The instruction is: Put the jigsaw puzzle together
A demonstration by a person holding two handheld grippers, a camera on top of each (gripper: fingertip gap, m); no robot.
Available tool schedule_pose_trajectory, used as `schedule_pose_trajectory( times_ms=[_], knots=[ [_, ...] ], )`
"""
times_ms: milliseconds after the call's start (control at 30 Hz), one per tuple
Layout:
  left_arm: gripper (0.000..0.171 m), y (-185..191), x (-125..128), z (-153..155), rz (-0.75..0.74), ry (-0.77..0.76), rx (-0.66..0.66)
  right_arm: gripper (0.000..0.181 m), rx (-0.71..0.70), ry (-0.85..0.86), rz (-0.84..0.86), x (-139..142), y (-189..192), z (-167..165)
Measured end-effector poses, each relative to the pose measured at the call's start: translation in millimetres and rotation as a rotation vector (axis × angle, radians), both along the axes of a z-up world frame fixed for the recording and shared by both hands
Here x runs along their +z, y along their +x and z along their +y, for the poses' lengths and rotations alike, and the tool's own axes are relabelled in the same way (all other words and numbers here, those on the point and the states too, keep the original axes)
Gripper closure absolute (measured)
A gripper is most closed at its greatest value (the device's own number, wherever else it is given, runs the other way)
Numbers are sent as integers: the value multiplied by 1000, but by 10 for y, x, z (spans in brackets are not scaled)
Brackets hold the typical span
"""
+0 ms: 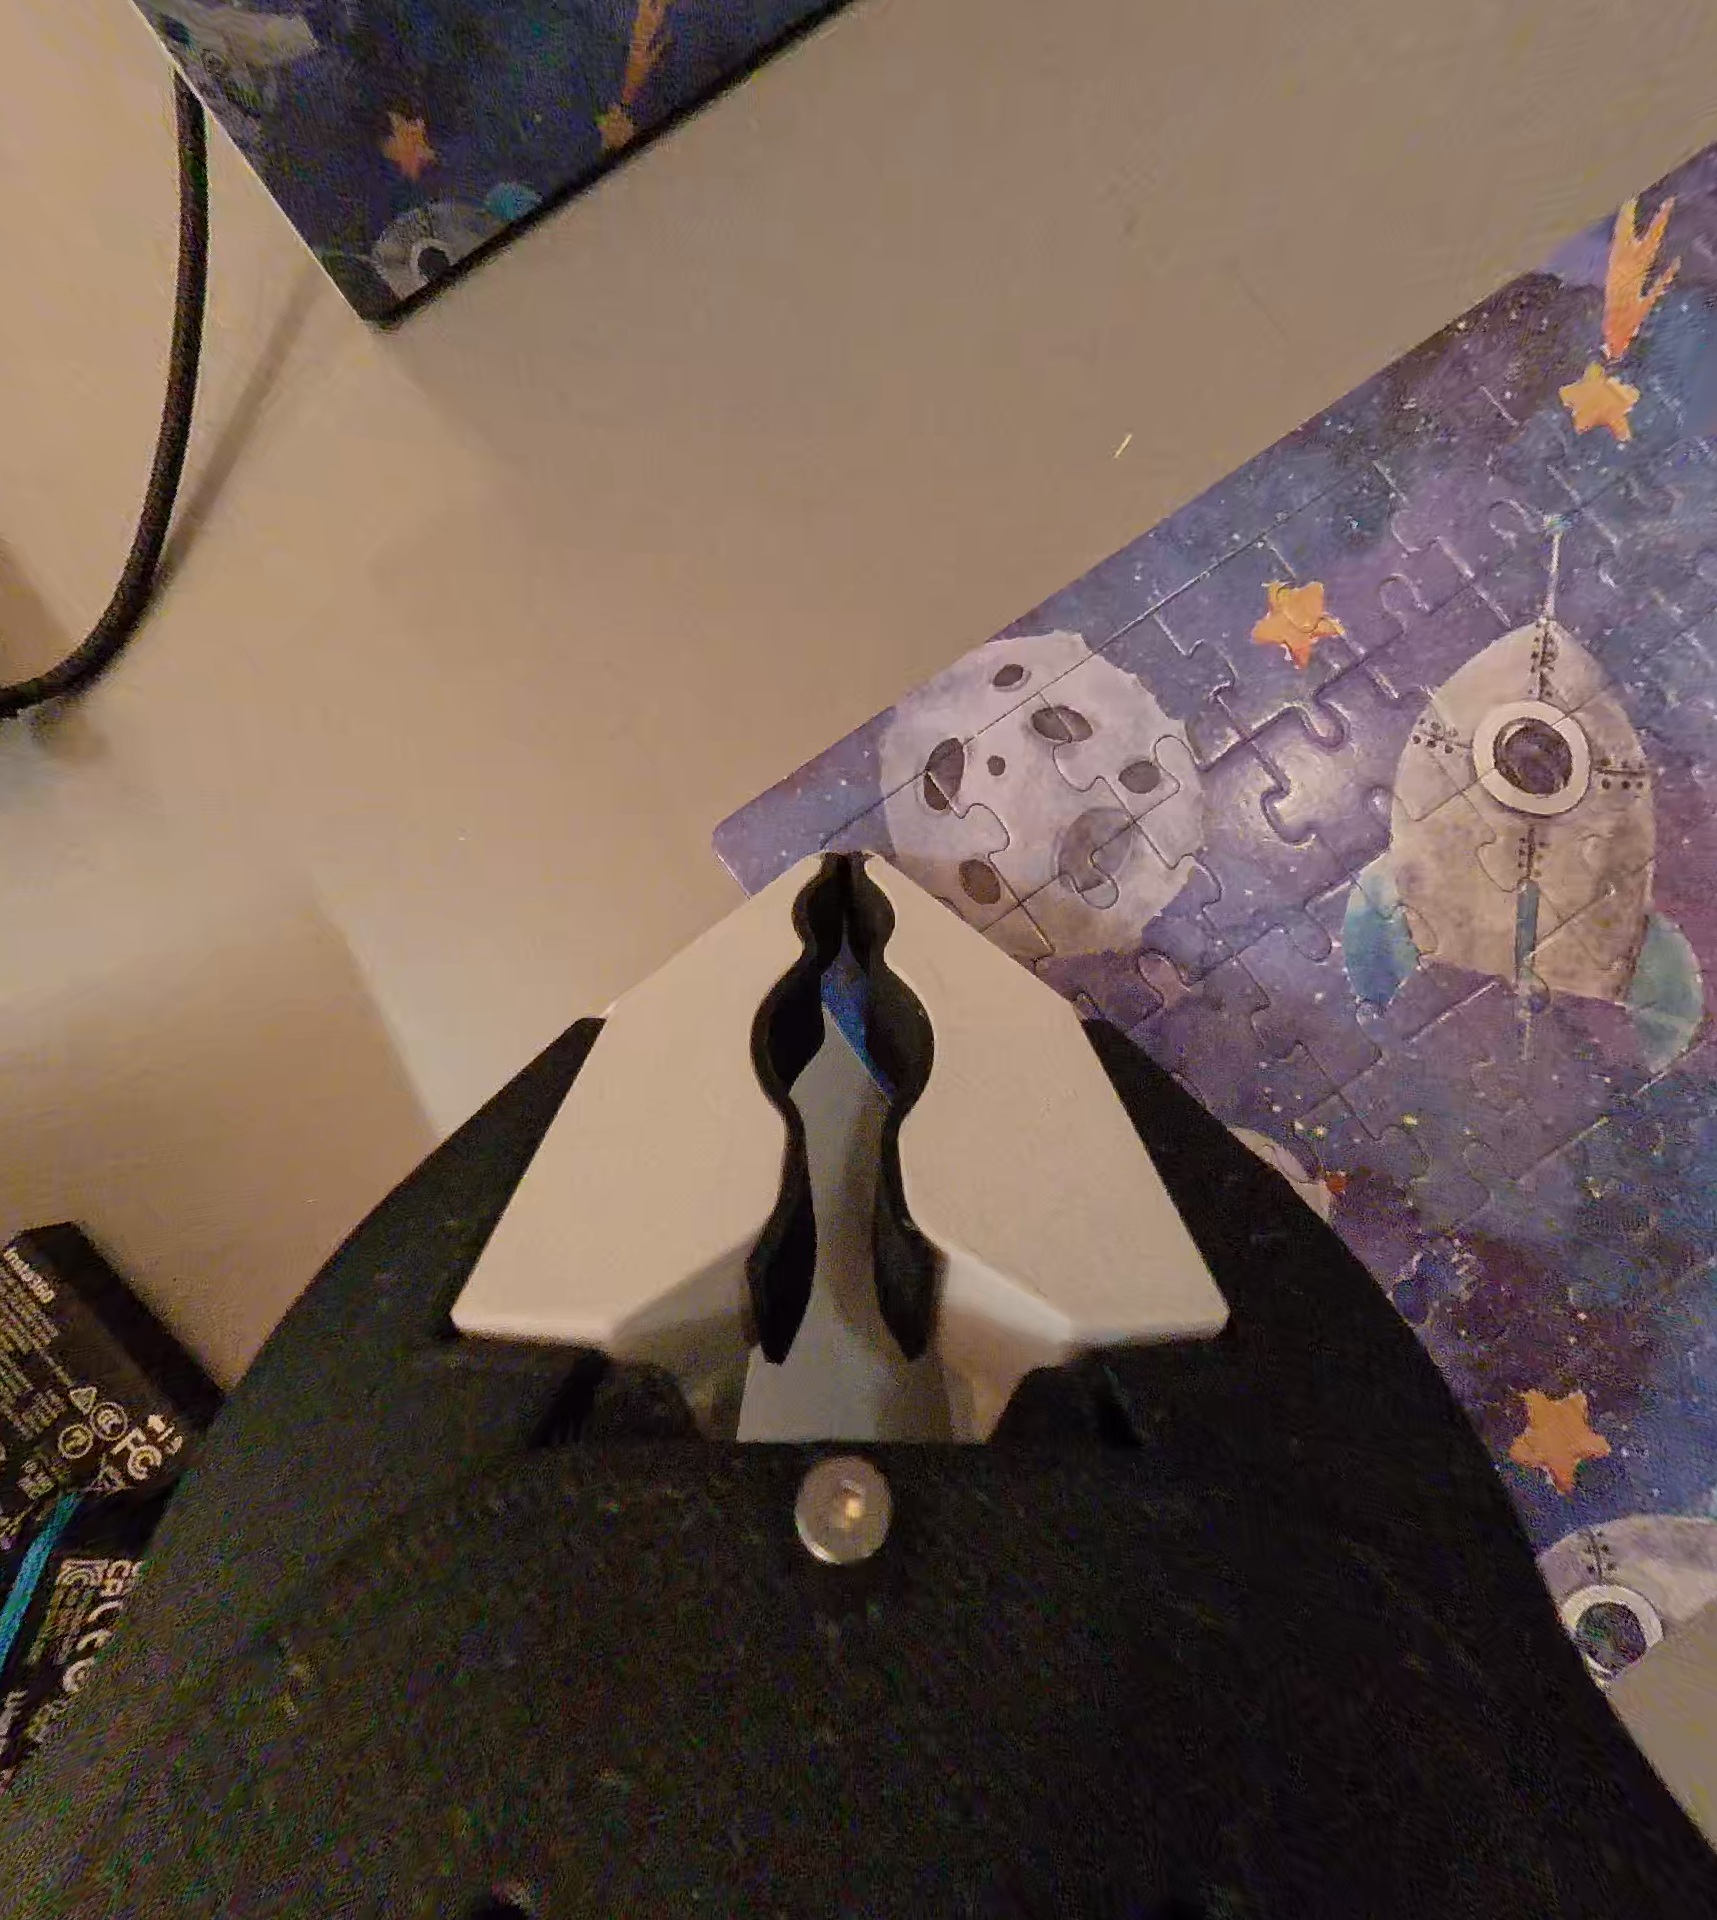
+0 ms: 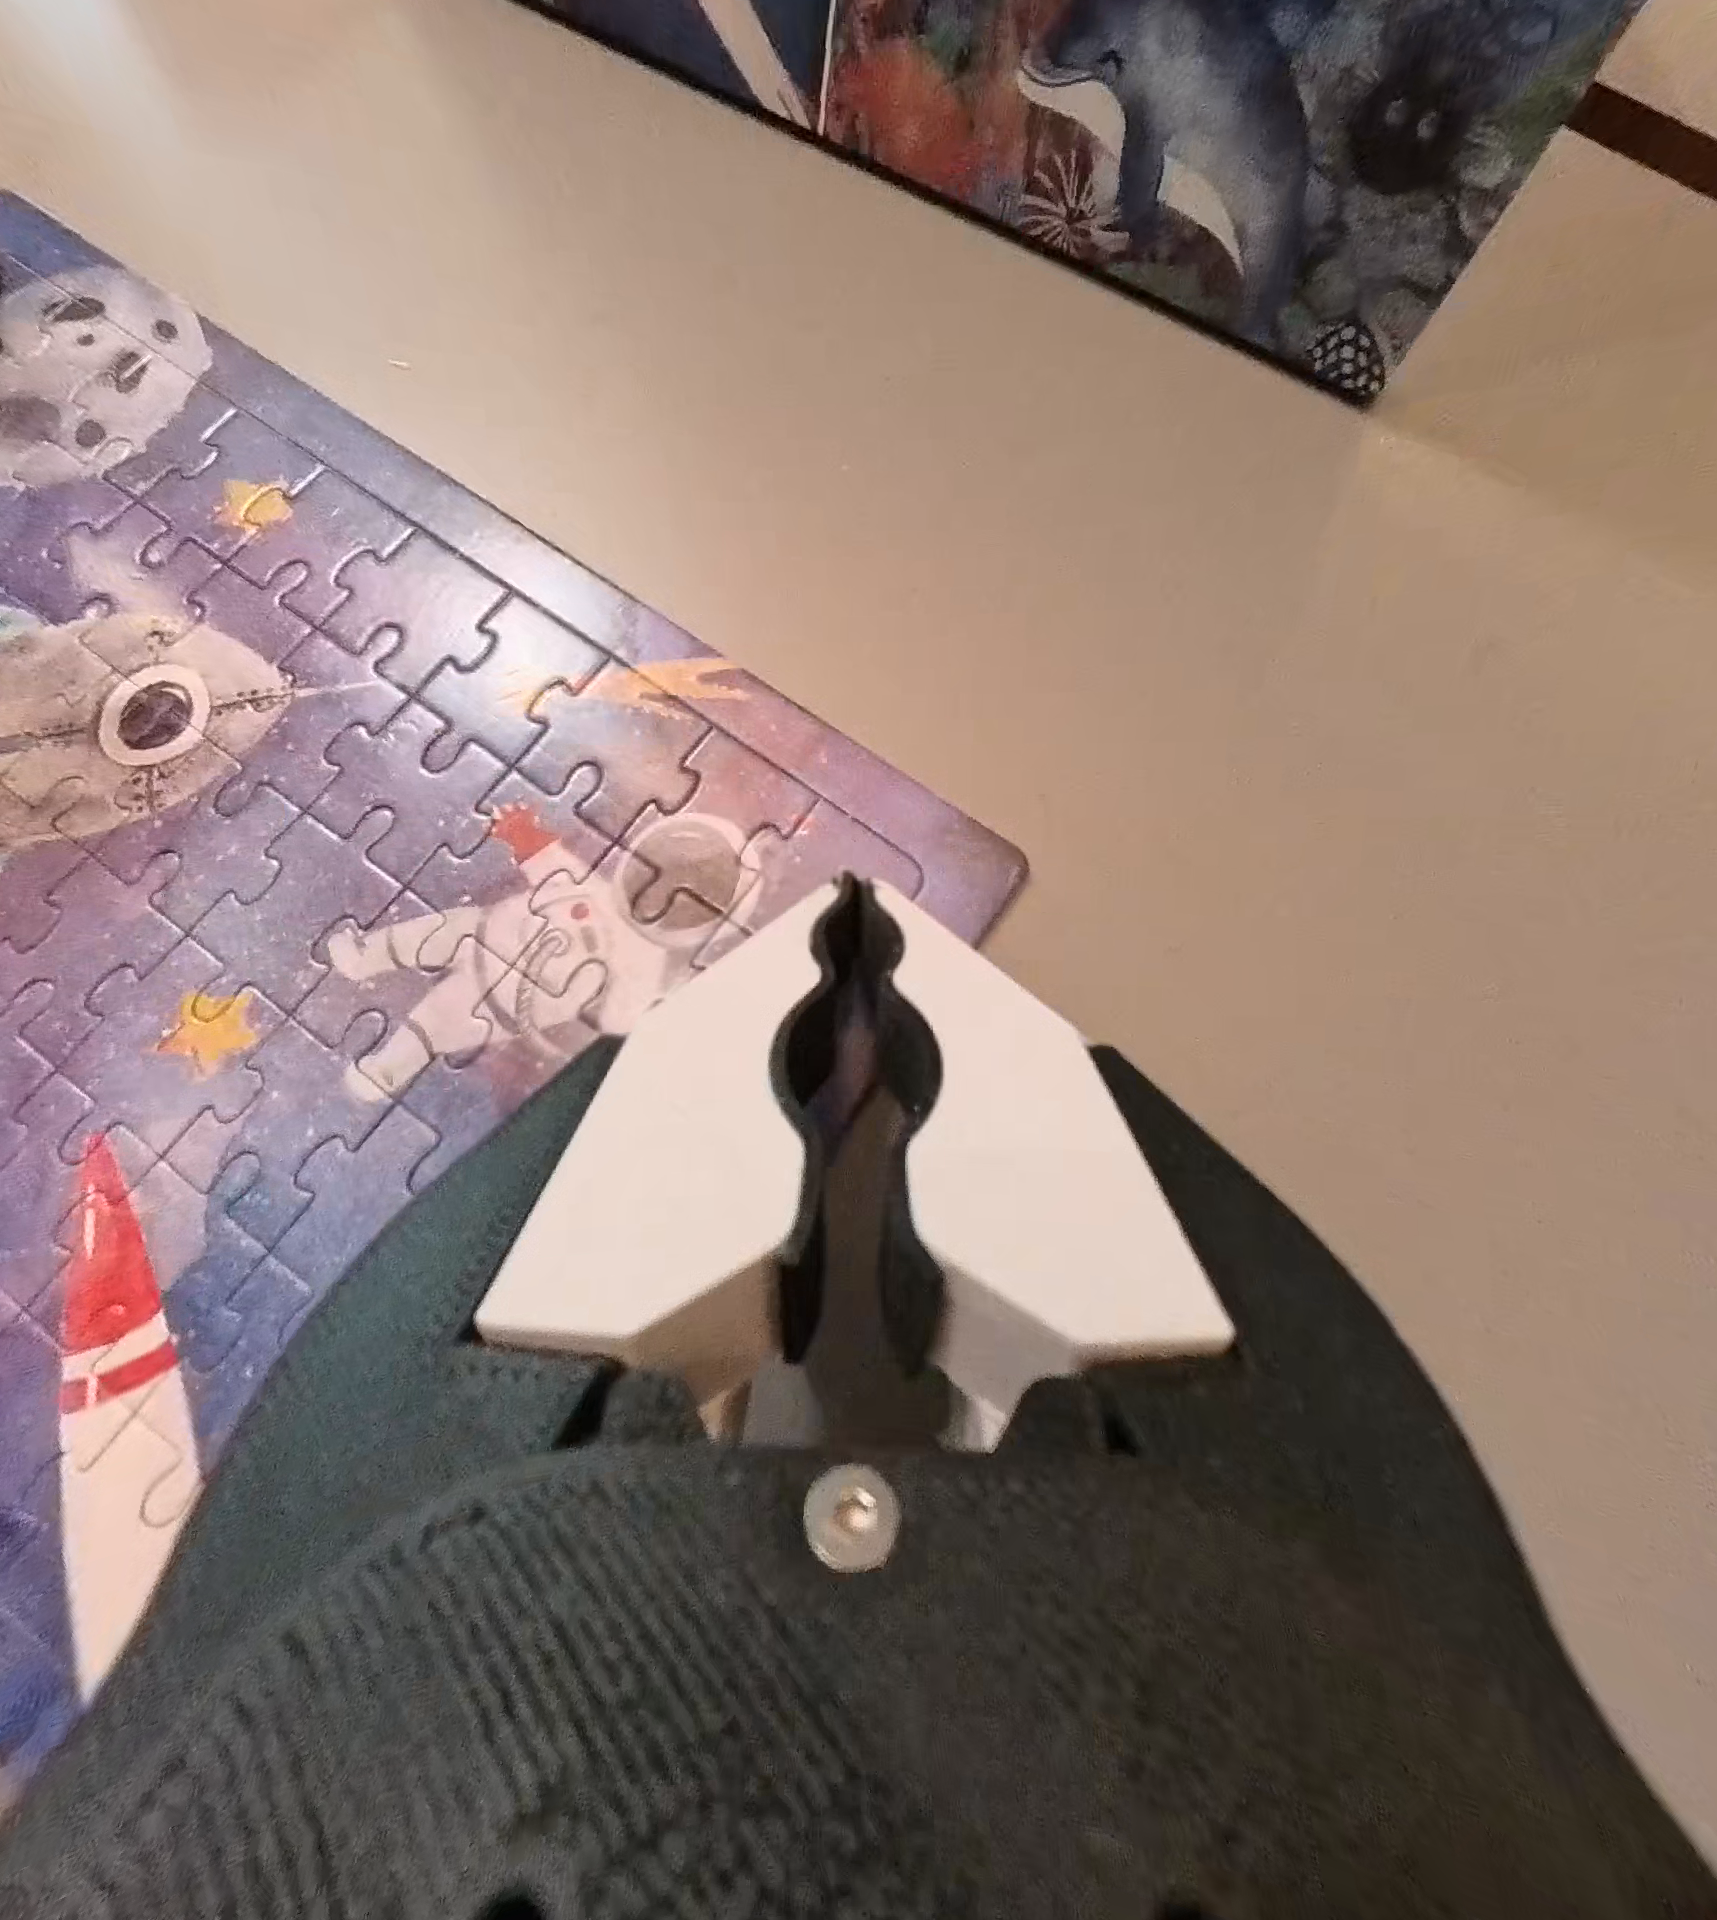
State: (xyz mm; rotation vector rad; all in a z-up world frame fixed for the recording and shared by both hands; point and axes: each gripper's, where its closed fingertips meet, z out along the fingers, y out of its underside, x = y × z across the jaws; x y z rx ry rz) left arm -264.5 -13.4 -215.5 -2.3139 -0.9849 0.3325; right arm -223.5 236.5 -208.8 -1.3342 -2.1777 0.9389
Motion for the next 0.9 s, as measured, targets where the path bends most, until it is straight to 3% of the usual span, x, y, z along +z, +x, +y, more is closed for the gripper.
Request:
schedule_pose_trajectory(
  times_ms=[133,267,367,467,600,733,900],
  knots=[
    [171,-25,5,18,82,-98,-12,181,1,142,21,30,-15,34],
    [171,277,189,468,71,142,-117,181,40,82,53,121,21,-223],
    [171,242,188,598,139,67,-125,181,27,128,63,163,-50,-256],
    [171,33,111,498,174,-6,-72,181,-21,115,43,146,-98,-60],
    [171,50,2,364,64,75,-49,181,2,54,13,51,0,27],
    [171,303,-2,200,86,20,-68,181,29,53,-15,48,370,-46],
    [171,1046,0,111,33,59,-111,181,16,33,-66,34,1134,-258]
  ],
)
